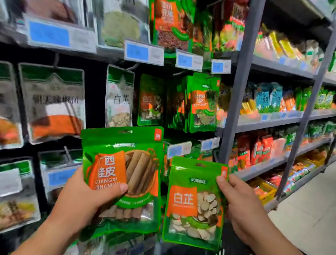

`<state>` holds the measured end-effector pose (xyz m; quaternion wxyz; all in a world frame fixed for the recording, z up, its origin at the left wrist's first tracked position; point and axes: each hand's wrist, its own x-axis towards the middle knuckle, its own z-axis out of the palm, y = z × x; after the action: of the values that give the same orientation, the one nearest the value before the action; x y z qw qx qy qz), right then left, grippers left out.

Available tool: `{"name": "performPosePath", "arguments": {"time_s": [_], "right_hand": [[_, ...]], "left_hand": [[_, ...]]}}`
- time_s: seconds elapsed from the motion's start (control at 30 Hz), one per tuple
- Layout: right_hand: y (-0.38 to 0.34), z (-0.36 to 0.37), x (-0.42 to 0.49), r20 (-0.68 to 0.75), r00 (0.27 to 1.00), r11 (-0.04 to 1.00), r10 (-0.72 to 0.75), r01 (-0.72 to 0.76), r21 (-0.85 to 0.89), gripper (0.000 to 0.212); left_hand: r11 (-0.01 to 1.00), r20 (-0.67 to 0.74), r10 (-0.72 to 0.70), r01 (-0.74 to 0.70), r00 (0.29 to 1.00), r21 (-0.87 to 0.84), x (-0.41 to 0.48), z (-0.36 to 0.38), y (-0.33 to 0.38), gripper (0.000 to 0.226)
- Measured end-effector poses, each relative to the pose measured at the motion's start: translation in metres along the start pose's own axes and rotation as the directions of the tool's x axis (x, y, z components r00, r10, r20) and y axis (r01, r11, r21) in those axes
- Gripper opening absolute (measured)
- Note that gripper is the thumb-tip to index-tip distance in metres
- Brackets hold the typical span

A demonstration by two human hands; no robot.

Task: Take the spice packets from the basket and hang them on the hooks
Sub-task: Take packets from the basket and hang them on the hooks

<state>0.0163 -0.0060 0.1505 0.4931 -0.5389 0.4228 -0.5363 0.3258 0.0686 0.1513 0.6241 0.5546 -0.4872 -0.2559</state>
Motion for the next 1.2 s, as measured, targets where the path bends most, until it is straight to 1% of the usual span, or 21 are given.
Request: {"name": "performPosePath", "arguments": {"time_s": [0.07, 0.13, 0.23, 0.37, 0.47, 0.6, 0.67, 0.77, 0.83, 0.93, 1.0, 1.07, 1.2], "right_hand": [[-0.009, 0.017, 0.01, 0.043, 0.999, 1.0, -0.025, 0.026, -0.008, 0.024], [-0.027, 0.038, 0.026, 0.099, 0.994, 0.998, -0.055, 0.055, 0.008, 0.026], [-0.042, 0.052, 0.039, 0.135, 0.988, 0.997, -0.077, 0.072, 0.038, 0.027], [-0.056, 0.058, 0.053, 0.11, 0.989, 0.993, -0.097, 0.089, 0.075, 0.026], [-0.078, 0.066, 0.081, 0.109, 0.983, 0.988, -0.146, 0.138, 0.075, 0.025], [-0.097, 0.076, 0.13, 0.045, 0.976, 0.975, -0.215, 0.212, 0.068, 0.026], [-0.105, 0.078, 0.154, 0.03, 0.978, 0.975, -0.208, 0.204, 0.091, 0.026], [-0.119, 0.078, 0.183, -0.007, 0.978, 0.974, -0.208, 0.208, 0.088, 0.023], [-0.124, 0.075, 0.196, -0.016, 0.979, 0.974, -0.205, 0.205, 0.096, 0.022], [-0.128, 0.071, 0.209, -0.033, 0.975, 0.973, -0.222, 0.223, 0.052, 0.022], [-0.128, 0.069, 0.215, -0.034, 0.971, 0.971, -0.238, 0.238, 0.016, 0.023], [-0.128, 0.069, 0.221, -0.032, 0.97, 0.97, -0.242, 0.243, 0.019, 0.022], [-0.129, 0.07, 0.226, -0.008, 0.976, 0.971, -0.217, 0.217, 0.098, 0.027]], "left_hand": [[1.0, -0.014, 0.015, -0.015, 1.0, -0.004, 0.003, -0.012, 0.014, 0.079], [0.998, -0.04, 0.066, -0.066, 0.997, 0.011, 0.011, -0.028, 0.034, 0.076], [0.995, -0.032, 0.099, -0.098, 0.995, 0.032, 0.021, -0.03, 0.054, 0.071], [0.992, -0.012, 0.128, -0.128, 0.992, 0.016, 0.031, -0.024, 0.067, 0.073], [0.987, -0.014, 0.16, -0.16, 0.987, 0.002, 0.05, -0.024, 0.088, 0.076], [0.983, -0.005, 0.185, -0.185, 0.983, 0.019, 0.073, -0.02, 0.105, 0.082], [0.98, -0.013, 0.196, -0.196, 0.98, 0.019, 0.079, -0.016, 0.111, 0.08], [0.981, -0.002, 0.193, -0.192, 0.981, 0.038, 0.085, -0.009, 0.117, 0.071], [0.981, 0.013, 0.191, -0.191, 0.981, 0.041, 0.089, -0.007, 0.121, 0.072], [0.979, 0.024, 0.197, -0.197, 0.98, 0.04, 0.095, -0.004, 0.123, 0.073], [0.98, 0.005, 0.195, -0.195, 0.981, 0.032, 0.101, -0.003, 0.121, 0.076], [0.981, -0.006, 0.193, -0.193, 0.981, 0.014, 0.106, -0.001, 0.117, 0.081], [0.982, 0.011, 0.19, -0.19, 0.982, -0.003, 0.111, 0.001, 0.111, 0.102]]}}
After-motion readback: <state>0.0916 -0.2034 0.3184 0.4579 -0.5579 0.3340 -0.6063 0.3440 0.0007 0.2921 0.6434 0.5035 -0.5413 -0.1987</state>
